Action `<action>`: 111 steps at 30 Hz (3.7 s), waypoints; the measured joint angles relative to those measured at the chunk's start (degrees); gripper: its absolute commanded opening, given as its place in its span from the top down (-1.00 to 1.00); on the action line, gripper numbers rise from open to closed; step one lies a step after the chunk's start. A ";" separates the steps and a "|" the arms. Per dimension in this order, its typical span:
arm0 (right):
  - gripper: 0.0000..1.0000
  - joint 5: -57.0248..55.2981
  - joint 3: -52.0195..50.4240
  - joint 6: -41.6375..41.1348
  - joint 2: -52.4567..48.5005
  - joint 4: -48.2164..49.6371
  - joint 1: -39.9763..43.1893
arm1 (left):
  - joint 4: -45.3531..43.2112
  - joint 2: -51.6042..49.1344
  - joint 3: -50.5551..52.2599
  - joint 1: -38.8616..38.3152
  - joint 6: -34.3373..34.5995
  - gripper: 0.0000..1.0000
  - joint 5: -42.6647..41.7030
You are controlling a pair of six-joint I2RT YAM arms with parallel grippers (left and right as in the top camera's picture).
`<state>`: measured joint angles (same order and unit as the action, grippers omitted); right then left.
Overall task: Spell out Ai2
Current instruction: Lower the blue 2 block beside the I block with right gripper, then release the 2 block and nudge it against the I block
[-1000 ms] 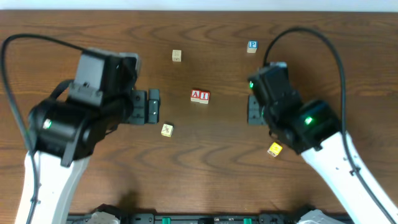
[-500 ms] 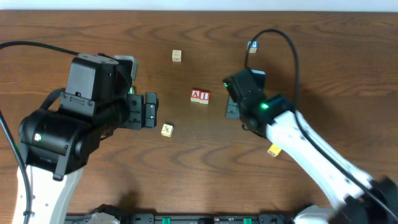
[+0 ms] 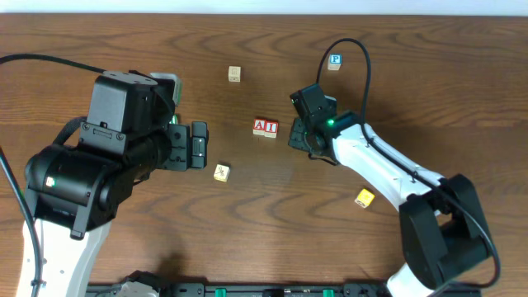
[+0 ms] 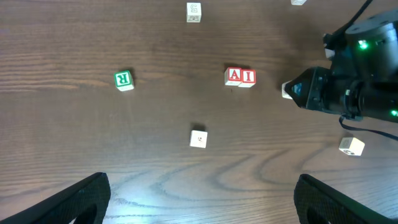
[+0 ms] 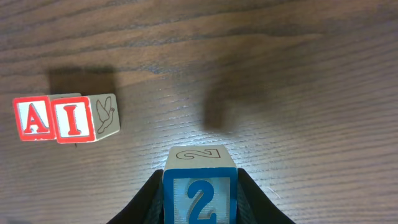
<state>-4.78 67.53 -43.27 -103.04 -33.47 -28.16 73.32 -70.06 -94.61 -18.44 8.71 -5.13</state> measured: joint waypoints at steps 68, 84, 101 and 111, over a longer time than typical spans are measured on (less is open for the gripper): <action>-0.36 -12.13 23.80 9.18 -11.63 -20.87 -0.09 | -2.82 0.00 0.00 0.00 1.75 -0.91 2.14; -0.50 -16.28 12.00 7.02 -11.23 -13.73 0.24 | -2.82 0.00 0.00 0.00 1.77 -0.91 2.14; -0.43 -15.39 7.93 6.62 -11.21 -5.68 1.05 | -2.82 0.00 0.00 0.00 1.77 -0.91 2.14; -0.41 -11.74 7.93 6.62 -11.21 -2.73 1.05 | -2.80 0.00 0.00 0.00 1.77 -0.91 2.14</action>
<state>-16.51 75.46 -36.64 -114.26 -36.21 -27.11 70.52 -70.06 -94.61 -18.44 10.48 -2.98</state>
